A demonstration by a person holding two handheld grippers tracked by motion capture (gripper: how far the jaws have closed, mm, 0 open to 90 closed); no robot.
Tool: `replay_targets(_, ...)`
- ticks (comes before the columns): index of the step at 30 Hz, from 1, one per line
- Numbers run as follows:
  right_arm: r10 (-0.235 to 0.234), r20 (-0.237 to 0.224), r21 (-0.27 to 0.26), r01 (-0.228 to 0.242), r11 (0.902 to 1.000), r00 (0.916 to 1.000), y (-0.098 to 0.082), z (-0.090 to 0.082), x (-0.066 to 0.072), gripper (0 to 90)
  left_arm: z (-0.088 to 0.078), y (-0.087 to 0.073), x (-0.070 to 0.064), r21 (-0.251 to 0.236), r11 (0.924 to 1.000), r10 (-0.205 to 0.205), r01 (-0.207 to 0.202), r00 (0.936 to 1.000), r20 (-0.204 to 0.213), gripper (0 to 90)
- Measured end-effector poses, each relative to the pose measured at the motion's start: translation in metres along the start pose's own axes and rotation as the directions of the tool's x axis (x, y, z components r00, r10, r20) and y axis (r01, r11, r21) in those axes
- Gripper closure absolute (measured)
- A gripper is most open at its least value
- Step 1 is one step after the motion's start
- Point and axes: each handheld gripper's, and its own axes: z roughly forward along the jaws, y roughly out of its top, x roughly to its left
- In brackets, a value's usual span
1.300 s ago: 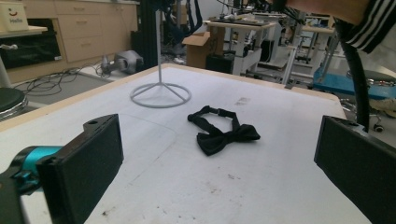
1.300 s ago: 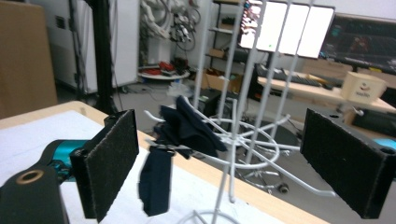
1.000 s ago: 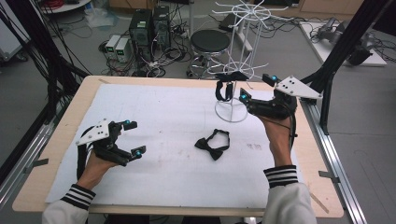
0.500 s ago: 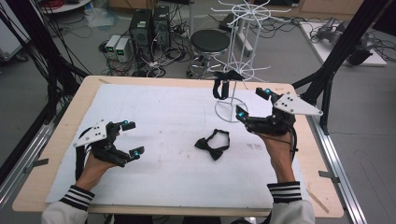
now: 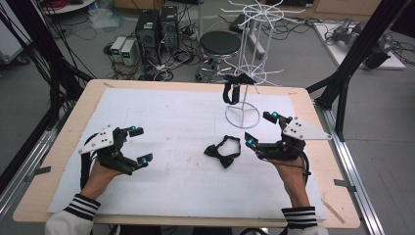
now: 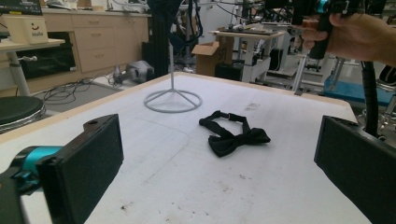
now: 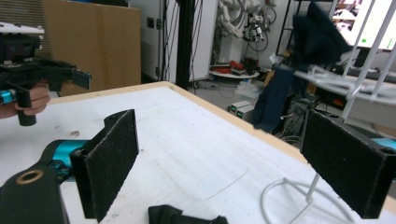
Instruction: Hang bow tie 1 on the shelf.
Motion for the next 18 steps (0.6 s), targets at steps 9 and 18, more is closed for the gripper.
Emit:
replay_targets(9,0.015,-0.032,0.023,-0.014,0.9996,0.9994,-0.021,-0.001,0.006,10.9,0.000,0.000,0.000,-0.003,1.0000,0.003,-0.003,1.0000,0.000,1.7)
replay_targets(18,0.020,-0.043,0.044,-0.018,0.9989,0.9989,-0.041,-0.002,0.016,10.9,-0.001,0.000,0.001,-0.005,1.0000,0.000,0.000,1.0000,-0.004,1.7)
